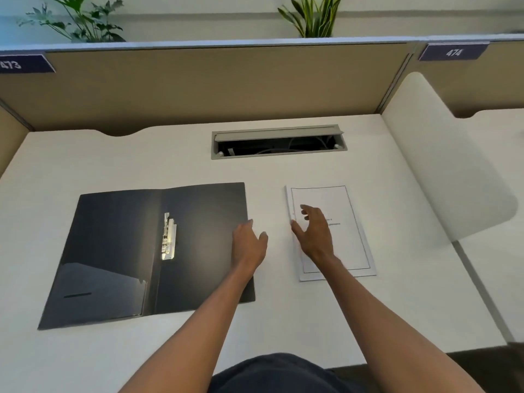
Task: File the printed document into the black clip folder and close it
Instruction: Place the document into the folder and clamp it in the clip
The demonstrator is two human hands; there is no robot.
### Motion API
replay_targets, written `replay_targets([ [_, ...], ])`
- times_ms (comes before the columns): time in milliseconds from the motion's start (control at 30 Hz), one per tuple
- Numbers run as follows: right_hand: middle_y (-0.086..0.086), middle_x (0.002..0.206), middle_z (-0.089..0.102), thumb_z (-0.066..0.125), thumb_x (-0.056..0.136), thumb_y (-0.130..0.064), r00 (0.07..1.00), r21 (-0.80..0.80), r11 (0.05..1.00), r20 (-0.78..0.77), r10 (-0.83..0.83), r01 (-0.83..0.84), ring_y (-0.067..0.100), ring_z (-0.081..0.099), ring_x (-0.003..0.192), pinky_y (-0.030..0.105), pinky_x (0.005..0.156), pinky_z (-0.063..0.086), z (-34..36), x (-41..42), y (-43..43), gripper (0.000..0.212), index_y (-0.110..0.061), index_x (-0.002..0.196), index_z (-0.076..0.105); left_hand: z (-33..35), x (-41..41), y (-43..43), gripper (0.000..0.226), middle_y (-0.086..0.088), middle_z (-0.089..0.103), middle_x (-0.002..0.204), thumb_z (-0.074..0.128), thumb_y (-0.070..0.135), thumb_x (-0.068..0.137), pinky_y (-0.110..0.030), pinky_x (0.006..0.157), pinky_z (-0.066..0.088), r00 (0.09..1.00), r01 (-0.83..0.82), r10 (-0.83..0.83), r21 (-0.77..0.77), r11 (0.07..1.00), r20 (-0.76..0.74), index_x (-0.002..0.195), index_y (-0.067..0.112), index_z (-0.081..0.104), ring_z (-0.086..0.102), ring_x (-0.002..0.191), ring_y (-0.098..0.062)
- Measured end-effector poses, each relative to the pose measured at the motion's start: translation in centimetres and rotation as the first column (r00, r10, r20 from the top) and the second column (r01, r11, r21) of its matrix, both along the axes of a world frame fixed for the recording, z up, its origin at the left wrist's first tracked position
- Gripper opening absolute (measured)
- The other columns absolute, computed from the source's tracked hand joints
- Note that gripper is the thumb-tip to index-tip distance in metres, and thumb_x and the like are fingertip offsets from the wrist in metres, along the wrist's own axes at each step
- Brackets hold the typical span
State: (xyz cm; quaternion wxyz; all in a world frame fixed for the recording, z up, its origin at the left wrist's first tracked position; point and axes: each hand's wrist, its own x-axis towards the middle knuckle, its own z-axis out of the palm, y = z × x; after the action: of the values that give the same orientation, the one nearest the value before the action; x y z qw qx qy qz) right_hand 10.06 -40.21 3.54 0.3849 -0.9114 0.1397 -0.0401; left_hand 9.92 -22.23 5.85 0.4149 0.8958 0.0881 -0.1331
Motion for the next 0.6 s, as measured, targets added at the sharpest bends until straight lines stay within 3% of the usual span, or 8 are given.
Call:
replay_targets([
  [133, 0.003, 0.137, 0.055, 0.068, 0.094, -0.031, 0.995, -0.032, 0.996, -0.043, -0.091, 0.089, 0.022, 0.057, 0.124, 0.044, 0.097, 0.053, -0.2, -0.6, -6.5, 0.052, -0.014, 0.141, 0.053, -0.7, 0.1, -4.6, 0.058, -0.010, 0.046, 0.154, 0.055, 0.024, 0.100, -0.043, 0.116, 0.043, 0.996, -0.040, 0.034, -0.058, 0.998, -0.088, 0.154, 0.007, 0.042, 0.049, 0.140, -0.027],
  [300, 0.013, 0.143, 0.050, 0.067, 0.093, -0.033, 0.962, -0.160, 0.968, -0.163, -0.220, 0.194, 0.032, 0.048, 0.133, 0.047, 0.105, 0.047, -0.6, -1.1, -12.6, 0.057, -0.008, 0.142, 0.052, -1.7, -0.3, -9.2, 0.057, -0.008, 0.039, 0.157, 0.050, 0.021, 0.100, -0.040, 0.110, 0.042, 0.986, -0.071, 0.071, 0.002, 0.997, -0.149, 0.154, 0.007, 0.038, 0.038, 0.146, -0.026],
  [433, 0.017, 0.141, 0.048, 0.064, 0.095, -0.034, 0.930, -0.181, 0.960, -0.265, -0.257, 0.214, 0.034, 0.045, 0.133, 0.045, 0.100, 0.047, -1.4, -1.9, -14.9, 0.058, -0.002, 0.142, 0.049, -2.0, -0.9, -12.1, 0.048, -0.011, 0.038, 0.153, 0.050, 0.018, 0.101, -0.039, 0.103, 0.044, 0.982, -0.092, 0.110, 0.119, 0.989, -0.151, 0.146, 0.003, 0.043, 0.033, 0.145, -0.027],
  [600, 0.016, 0.138, 0.047, 0.062, 0.097, -0.034, 0.930, -0.114, 0.972, -0.289, -0.228, 0.203, 0.034, 0.045, 0.132, 0.043, 0.095, 0.048, -1.8, -2.4, -15.4, 0.054, -0.001, 0.138, 0.050, -2.3, -1.7, -14.7, 0.053, -0.012, 0.037, 0.152, 0.052, 0.016, 0.099, -0.037, 0.106, 0.043, 0.979, -0.138, 0.153, 0.119, 0.983, -0.132, 0.149, 0.003, 0.039, 0.033, 0.143, -0.029],
])
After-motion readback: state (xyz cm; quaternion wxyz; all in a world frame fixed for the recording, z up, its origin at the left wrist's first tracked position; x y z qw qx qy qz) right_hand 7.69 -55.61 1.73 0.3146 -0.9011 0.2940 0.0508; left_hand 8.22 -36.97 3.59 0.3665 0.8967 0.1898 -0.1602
